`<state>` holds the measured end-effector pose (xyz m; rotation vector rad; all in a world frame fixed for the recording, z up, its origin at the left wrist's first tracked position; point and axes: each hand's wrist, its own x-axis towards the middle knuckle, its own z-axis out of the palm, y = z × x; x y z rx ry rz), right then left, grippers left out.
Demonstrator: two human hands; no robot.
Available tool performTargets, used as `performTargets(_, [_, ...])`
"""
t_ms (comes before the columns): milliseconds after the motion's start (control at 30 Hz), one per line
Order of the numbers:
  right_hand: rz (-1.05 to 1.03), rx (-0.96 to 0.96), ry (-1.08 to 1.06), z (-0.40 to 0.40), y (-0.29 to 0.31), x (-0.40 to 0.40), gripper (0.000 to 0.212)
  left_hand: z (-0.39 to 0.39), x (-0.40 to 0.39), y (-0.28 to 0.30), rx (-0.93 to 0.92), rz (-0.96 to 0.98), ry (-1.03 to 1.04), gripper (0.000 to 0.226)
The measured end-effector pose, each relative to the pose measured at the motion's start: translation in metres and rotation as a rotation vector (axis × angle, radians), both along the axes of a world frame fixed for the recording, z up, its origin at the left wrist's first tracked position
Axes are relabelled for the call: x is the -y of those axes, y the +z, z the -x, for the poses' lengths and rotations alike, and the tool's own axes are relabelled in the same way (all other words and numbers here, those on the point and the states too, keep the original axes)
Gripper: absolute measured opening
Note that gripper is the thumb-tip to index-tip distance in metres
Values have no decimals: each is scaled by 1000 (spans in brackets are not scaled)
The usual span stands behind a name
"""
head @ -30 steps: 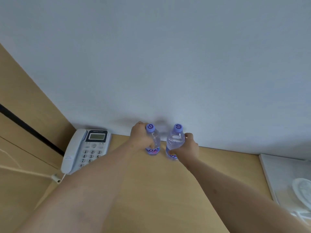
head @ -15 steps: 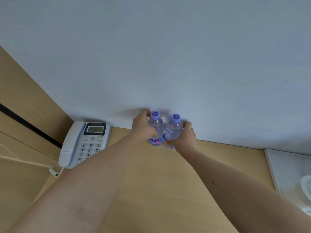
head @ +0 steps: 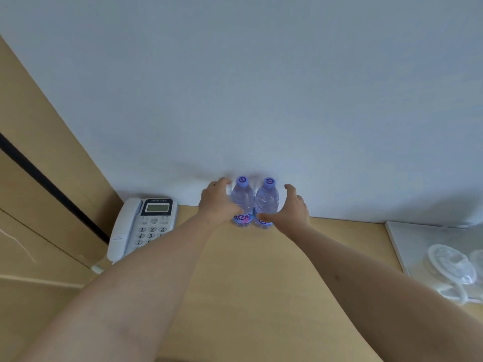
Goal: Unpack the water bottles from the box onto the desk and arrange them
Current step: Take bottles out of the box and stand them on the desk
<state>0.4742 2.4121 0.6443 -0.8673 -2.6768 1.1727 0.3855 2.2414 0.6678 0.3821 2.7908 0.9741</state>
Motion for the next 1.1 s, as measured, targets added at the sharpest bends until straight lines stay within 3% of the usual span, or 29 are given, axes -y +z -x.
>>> performTargets(333, [-205,-7,-98,-112,60,5,118,-77,-18,53,-183,-10,-228,60])
performTargets(733, [-290,118,-430,-305,79,-62,120,-219,-141,53,-297,144,-702,68])
performTargets(900, [-233,152,-626,-411,66,-99,120,-307,-216,50,-359,185,-897,66])
performTargets(1100, [-110,227,-892,-547,38,-135,124,-436,-287,19,-299,237,-1122,72])
